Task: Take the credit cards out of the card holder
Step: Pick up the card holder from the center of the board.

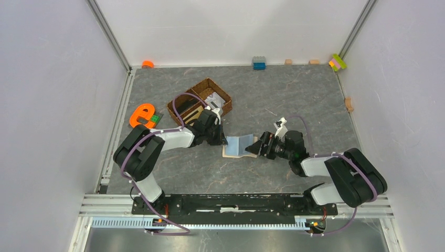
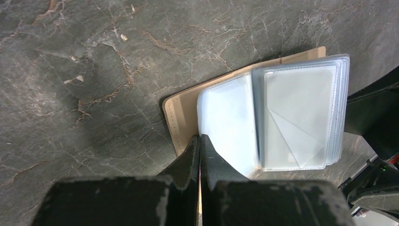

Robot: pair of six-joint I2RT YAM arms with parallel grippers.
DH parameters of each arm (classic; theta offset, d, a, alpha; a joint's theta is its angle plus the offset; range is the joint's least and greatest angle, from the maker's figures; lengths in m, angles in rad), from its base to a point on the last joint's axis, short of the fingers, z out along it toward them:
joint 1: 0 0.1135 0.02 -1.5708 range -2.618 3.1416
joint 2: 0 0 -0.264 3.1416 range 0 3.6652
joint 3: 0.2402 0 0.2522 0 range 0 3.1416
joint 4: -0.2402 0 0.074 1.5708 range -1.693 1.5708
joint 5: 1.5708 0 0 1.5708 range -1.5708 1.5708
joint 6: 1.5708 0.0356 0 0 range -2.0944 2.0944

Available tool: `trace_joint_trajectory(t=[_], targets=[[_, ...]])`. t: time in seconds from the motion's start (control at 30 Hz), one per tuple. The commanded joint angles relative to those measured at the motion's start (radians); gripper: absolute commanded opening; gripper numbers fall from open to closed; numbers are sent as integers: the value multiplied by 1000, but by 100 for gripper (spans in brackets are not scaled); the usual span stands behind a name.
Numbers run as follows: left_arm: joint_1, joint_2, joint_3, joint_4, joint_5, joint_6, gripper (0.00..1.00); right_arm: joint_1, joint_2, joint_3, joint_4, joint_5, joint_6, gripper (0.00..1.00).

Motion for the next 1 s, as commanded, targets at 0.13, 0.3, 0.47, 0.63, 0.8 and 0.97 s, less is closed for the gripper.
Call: trace_joint_trajectory(t=[0.13,0.3,0.47,0.63,0.8,0.97], targets=[[-6,23,-17,-34,21,-10,2,15,65,-18,165,-104,118,98],[-6,16,-19,-34,18,-11,2,23,84,-12,191,-154,200,98],[-4,9,-21,-34,9,-11,2,19,-42,19,-98,-37,137,98],[-4,3,-22,-34,1,-10,2,18,-69,27,-188,-20,168,98],[-4,4,-21,-34,1,-11,2,22,-84,-10,-154,-24,233,98],[-1,3,-22,-34,-1,-12,2,30,-147,-85,-72,-6,310,98]])
